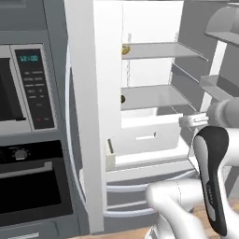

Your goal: Retrieve the banana and kiwi from the fridge and place them into the bowl on the dining table.

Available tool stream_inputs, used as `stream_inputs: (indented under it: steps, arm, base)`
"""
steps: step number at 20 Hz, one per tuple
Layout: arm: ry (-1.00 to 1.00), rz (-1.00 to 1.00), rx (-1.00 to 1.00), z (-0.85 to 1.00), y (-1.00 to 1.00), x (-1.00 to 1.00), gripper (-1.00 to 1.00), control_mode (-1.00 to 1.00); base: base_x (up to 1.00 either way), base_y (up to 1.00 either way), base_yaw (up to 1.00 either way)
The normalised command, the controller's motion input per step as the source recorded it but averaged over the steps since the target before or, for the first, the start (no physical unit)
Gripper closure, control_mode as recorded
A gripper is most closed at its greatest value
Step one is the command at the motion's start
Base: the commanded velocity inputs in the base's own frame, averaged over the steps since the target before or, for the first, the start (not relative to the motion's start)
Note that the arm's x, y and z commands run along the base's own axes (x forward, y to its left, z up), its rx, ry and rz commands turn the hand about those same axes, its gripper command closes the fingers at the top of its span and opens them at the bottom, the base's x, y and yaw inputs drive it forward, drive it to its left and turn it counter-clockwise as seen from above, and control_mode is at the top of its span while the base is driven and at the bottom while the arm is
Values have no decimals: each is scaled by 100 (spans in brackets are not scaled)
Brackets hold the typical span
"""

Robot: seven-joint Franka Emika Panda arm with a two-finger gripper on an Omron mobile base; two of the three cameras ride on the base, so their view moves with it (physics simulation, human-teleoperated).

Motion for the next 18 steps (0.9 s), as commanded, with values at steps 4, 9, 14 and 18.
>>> stream_inputs:
  steps: [4, 9, 14, 18]
  arm:
    - [0, 0, 0, 0, 0, 0, -100, 100]
    - [0, 0, 0, 0, 0, 0, -100, 100]
    - [0, 0, 0, 0, 0, 0, -100, 100]
    - [0, 0, 0, 0, 0, 0, -100, 100]
  base:
    - [100, 44, 0]
    - [100, -6, 2]
    - [100, -17, 15]
    - [96, -26, 39]
